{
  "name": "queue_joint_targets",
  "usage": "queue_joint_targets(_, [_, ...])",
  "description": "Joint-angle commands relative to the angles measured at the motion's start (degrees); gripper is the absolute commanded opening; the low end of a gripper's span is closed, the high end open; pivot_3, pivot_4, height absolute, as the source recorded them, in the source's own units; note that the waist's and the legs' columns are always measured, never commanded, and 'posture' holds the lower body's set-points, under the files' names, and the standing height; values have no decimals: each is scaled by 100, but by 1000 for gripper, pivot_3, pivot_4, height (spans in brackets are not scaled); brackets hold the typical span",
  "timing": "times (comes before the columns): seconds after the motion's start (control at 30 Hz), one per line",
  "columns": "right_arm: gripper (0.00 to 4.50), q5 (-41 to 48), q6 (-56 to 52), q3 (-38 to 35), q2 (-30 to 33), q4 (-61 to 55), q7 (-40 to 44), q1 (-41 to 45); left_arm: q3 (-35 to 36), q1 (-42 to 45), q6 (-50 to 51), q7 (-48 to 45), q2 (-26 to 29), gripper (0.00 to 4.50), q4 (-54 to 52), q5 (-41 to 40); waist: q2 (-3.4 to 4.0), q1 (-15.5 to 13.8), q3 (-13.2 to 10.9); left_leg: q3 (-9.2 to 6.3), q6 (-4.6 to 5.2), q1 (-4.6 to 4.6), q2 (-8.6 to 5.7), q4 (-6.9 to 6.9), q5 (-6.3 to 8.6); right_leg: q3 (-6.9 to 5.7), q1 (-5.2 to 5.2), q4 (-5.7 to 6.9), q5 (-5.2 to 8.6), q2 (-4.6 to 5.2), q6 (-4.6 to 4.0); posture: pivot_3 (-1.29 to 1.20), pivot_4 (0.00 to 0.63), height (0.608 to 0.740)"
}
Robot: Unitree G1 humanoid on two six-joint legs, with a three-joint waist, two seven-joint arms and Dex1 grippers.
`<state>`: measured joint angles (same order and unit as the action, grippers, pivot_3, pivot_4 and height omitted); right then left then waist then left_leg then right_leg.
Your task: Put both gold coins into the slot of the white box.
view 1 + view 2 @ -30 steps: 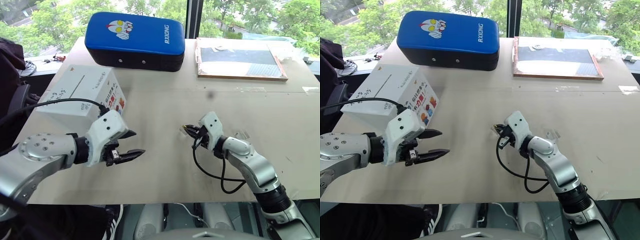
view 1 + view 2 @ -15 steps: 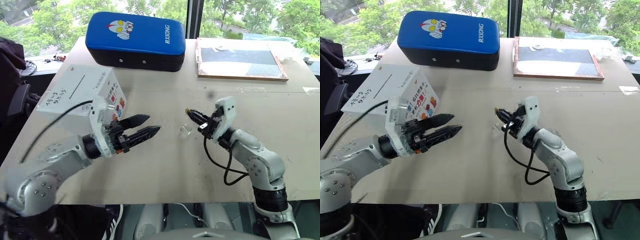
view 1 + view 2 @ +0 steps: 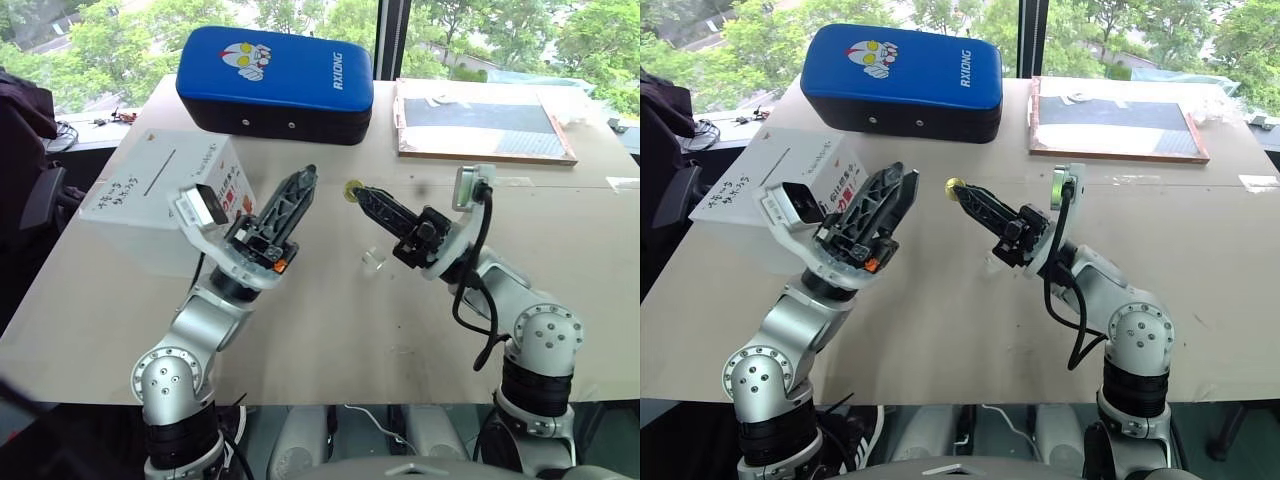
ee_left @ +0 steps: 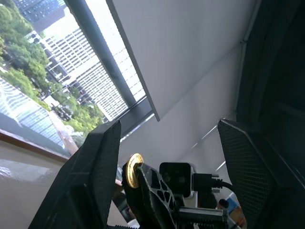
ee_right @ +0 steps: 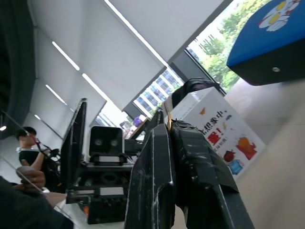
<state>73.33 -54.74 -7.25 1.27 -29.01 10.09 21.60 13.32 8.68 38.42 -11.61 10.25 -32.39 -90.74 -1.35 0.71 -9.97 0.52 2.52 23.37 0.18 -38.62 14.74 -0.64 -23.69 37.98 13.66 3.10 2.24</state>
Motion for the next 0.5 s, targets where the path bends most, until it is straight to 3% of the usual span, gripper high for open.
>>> queue_joint_targets(0.03, [17,842,51,82,176,-385,-74,98,-329,5,-59,9,-83,3265,-74,-156,0,1,0,0,0,0,0,0,0,0,1,0,0,0,0,0,150,740])
queue_joint_targets(0.27, [17,1344,233,358,603,-392,-186,154,-612,18,-141,14,-123,3265,10,-300,0,6,0,4,1,-4,1,0,0,0,2,0,0,-3,0,0,150,740])
queue_joint_targets(0.5, [0,1510,453,599,796,-361,-339,235,-766,1,-138,-151,-24,56,31,-374,0,1,0,5,1,-4,3,0,0,1,3,-2,1,-5,0,0,150,740])
